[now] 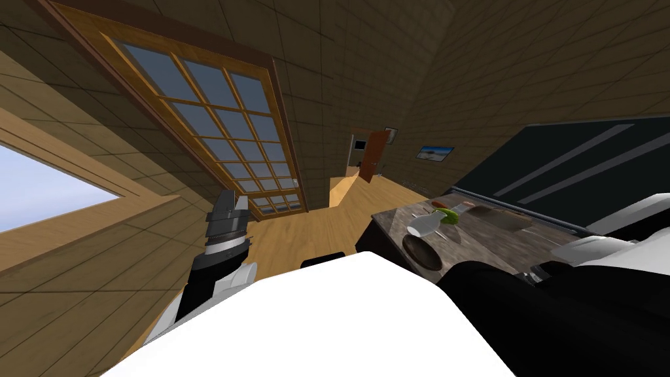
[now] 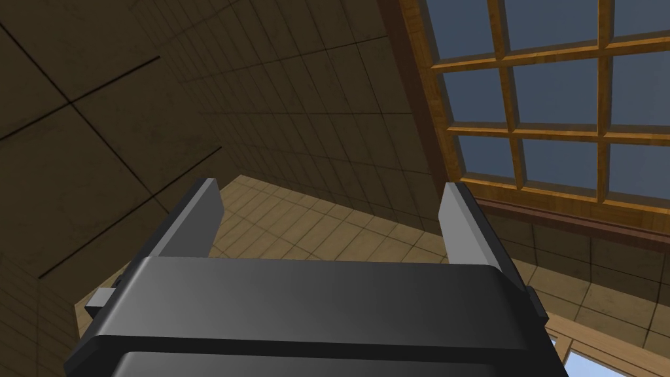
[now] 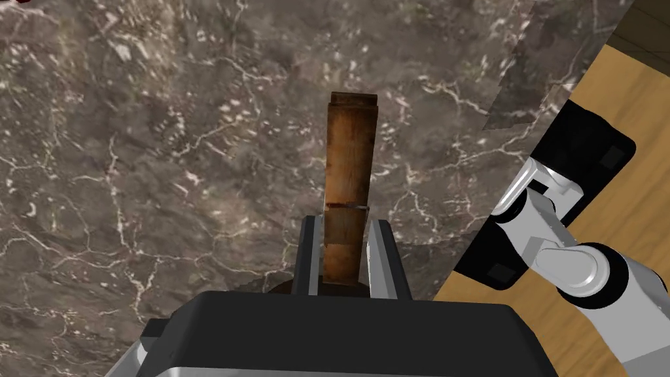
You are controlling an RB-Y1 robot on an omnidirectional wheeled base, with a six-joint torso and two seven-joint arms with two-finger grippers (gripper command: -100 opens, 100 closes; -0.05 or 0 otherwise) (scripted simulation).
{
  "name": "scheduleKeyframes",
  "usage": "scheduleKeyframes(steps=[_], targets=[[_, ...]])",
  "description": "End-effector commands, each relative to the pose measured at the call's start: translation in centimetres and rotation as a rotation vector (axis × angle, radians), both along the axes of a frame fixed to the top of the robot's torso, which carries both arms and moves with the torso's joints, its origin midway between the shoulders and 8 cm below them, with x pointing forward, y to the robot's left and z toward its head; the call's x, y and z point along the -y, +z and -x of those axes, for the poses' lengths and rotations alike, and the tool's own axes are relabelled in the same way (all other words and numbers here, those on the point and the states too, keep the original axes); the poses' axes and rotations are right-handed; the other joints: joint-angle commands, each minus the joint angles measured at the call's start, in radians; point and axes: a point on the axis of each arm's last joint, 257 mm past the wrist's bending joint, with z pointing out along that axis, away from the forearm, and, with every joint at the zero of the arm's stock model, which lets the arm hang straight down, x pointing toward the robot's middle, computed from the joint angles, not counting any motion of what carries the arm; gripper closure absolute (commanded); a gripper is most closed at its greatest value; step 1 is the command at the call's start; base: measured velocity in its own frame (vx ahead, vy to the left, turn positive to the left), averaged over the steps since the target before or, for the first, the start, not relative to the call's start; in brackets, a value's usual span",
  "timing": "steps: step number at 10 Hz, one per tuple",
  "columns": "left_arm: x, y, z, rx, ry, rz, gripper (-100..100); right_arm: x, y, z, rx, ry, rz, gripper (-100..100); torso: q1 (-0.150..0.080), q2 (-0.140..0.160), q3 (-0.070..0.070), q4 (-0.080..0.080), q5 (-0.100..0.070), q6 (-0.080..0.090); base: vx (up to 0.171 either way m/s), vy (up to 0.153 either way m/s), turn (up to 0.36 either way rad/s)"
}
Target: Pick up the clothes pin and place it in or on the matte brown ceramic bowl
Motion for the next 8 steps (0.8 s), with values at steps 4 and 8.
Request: scheduleKeyframes(steps=[4,8], targets=[[0.0,0.0,0.0,0.000,0.000,0.000,0,0.4,0.6,0.9,0.002,-0.130,0.028,100,0.000,-0.001,-0.001,0.000,0.000,-0.001,0.043,0.023,0.009],[0.0,0.0,0.0,0.000,0.000,0.000,0,0.9,1.4,2.2,0.015,-0.331,0.068,100,0.000,-0.002,-0.001,0.000,0.000,-0.001,0.065,0.032,0.013]])
